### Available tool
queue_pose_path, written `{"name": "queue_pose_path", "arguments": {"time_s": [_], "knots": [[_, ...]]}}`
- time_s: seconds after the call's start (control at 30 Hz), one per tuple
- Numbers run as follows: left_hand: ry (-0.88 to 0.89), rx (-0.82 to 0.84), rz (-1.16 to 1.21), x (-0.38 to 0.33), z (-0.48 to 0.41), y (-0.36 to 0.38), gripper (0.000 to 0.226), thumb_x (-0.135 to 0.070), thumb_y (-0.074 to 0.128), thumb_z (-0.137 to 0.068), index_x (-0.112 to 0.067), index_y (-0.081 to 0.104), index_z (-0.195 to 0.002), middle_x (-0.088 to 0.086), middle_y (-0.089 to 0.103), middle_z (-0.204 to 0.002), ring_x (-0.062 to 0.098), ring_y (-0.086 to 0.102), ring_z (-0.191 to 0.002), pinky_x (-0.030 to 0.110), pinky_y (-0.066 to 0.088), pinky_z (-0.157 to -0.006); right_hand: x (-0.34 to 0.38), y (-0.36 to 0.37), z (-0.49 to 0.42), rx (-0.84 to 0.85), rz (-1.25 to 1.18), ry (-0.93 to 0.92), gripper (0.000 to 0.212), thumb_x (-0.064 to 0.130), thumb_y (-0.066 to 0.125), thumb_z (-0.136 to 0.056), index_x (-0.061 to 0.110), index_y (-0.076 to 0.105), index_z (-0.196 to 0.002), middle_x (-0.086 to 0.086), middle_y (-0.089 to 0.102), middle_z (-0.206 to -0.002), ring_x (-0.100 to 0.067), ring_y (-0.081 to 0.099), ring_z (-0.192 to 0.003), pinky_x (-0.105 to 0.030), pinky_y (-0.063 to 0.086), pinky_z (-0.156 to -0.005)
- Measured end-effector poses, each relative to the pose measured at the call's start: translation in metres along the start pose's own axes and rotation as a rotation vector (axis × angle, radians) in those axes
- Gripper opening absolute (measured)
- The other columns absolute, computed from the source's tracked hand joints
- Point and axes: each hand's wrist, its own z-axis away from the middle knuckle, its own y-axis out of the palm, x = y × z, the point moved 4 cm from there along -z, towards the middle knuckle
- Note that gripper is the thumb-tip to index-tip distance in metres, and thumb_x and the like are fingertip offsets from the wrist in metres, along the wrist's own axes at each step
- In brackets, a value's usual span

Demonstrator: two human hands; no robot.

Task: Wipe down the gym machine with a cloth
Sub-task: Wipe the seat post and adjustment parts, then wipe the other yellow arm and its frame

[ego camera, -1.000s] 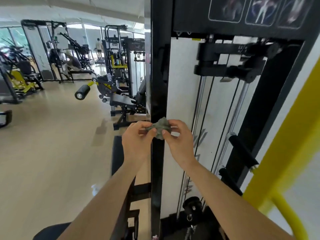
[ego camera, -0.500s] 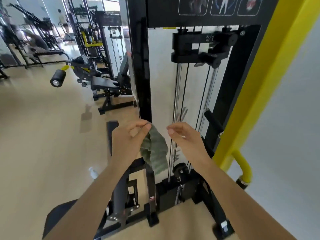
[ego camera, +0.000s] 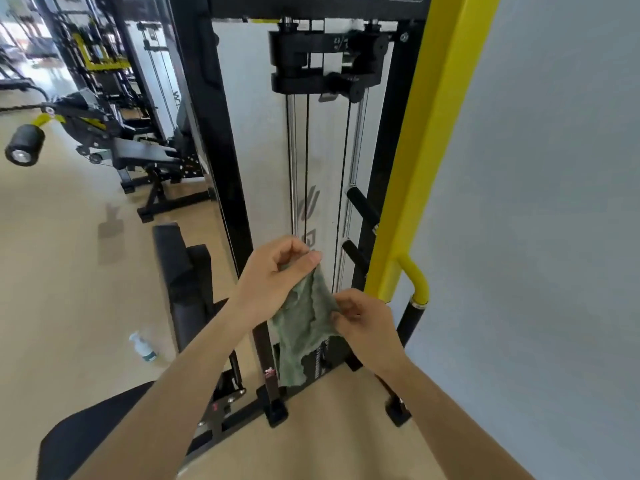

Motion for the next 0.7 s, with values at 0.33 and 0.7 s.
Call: {"name": "queue_pose_path", "arguments": {"time_s": [0.33,0.7], "knots": [[-0.009,0.002,-0.068,-0.012,-0.035,0.046,0.006,-0.029,0.070,-0.092,-0.026,0.074,-0.088,-0.015,0.067,-0.075,-0.001,0.055,-0.062,0.017,0.044,-0.061,-0.001,-0.132,-0.007,-0.357,0.252,0.034,0.012,0.023,0.075,-0.089,0.034,0.077,-0.085,0.011,0.052,-0.067,-0.007,0.045,-0.060,-0.019,0.034,-0.060],[-0.289,-0.441,0.324,-0.009,-0.081,0.128,0.010,-0.022,0.062,-0.100,-0.019,0.069,-0.105,0.000,0.077,-0.093,0.015,0.073,-0.086,0.021,0.057,-0.070,-0.011,-0.174,-0.093,-0.165,-0.108,0.016,0.028,0.013,0.067,-0.094,0.029,0.067,-0.118,0.016,0.070,-0.107,0.001,0.067,-0.100,-0.012,0.051,-0.084]]}}
